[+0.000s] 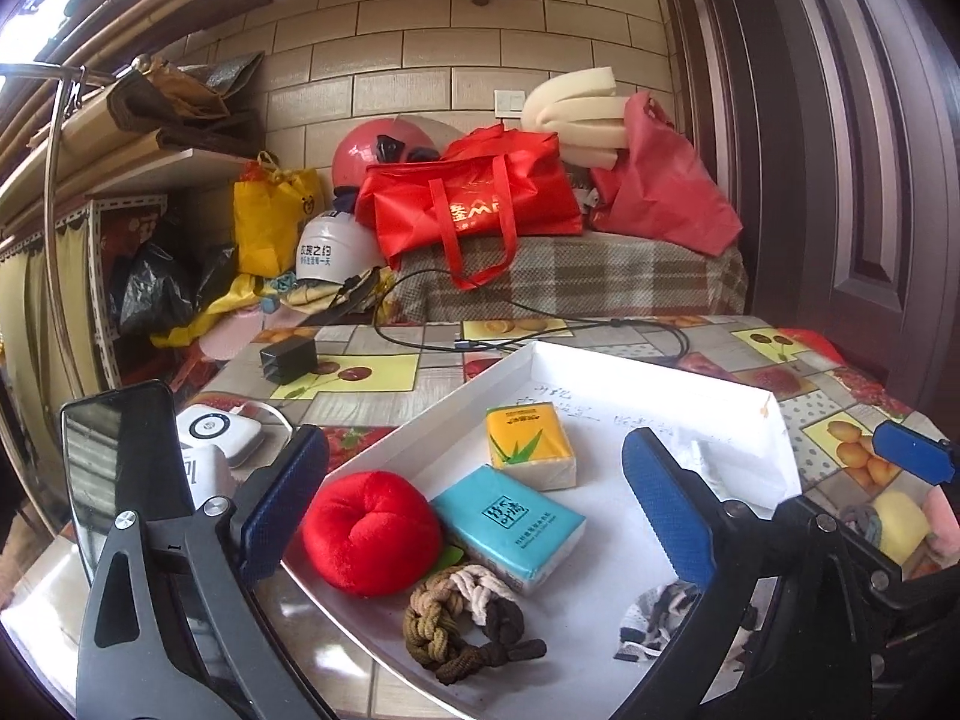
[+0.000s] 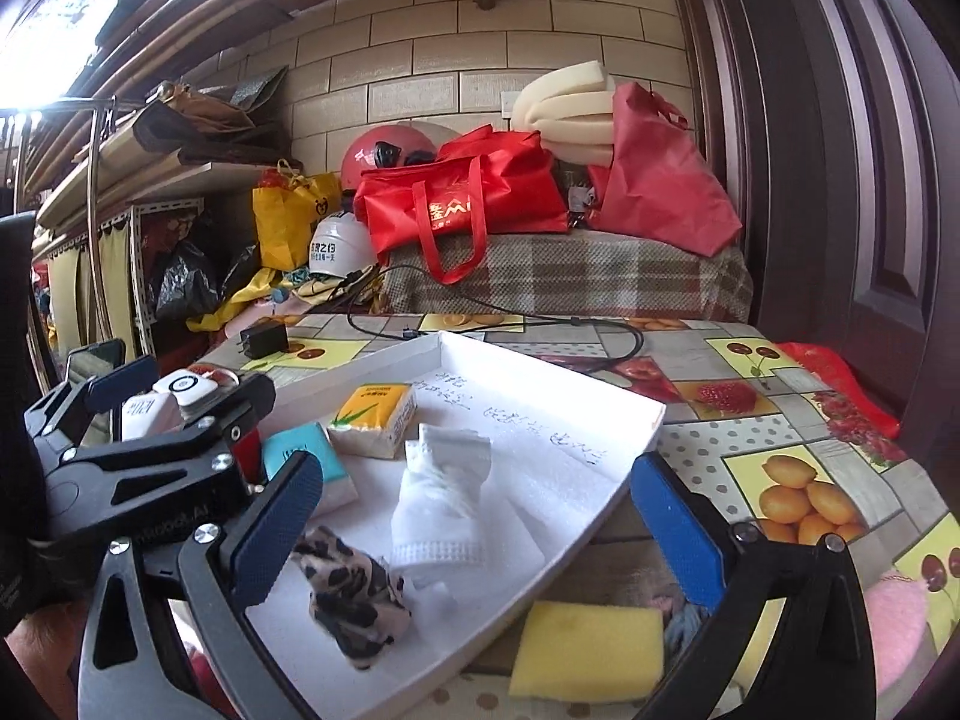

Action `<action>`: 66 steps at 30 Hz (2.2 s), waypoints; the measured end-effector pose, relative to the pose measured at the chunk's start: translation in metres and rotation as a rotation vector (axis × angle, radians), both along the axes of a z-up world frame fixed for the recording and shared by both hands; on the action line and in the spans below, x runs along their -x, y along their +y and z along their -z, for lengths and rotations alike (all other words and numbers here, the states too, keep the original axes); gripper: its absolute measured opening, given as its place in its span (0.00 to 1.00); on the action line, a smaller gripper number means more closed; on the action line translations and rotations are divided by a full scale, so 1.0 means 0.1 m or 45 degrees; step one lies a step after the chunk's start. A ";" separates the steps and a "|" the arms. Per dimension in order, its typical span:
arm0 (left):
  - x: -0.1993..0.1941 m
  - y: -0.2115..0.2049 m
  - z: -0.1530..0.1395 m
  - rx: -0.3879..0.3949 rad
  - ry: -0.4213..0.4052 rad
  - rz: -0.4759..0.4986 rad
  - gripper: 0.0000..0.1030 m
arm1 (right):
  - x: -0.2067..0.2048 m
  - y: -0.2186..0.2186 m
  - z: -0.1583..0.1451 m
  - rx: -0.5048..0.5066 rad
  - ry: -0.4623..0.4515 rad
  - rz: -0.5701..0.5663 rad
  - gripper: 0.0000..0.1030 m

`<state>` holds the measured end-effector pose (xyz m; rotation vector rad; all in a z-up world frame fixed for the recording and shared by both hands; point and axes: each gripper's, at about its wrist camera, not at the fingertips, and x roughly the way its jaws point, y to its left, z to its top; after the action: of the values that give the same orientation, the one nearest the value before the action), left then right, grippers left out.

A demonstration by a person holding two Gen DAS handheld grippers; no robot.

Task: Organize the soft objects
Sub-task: 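Withdraw both open tools from the box toward the sponges and pink ball, then grasp the yellow octagonal sponge with the left tool while the right tool grasps the pink fuzzy ball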

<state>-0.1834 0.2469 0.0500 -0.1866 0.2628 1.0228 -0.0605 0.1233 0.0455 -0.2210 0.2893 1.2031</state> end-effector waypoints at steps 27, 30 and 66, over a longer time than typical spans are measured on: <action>-1.08 -1.26 0.09 0.172 0.317 0.752 0.96 | -1.69 -1.63 0.20 0.122 0.453 0.395 0.93; -1.25 -1.33 0.10 0.169 0.345 0.791 0.96 | -1.54 -1.34 0.23 0.269 0.377 0.281 0.93; -2.33 -2.03 0.33 0.174 0.695 1.267 0.95 | -2.19 -1.84 0.44 0.125 0.801 0.273 0.60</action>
<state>0.0495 0.0442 0.0167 0.1120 0.8249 0.0410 0.1588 -0.0608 0.0011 0.1114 0.8991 1.0203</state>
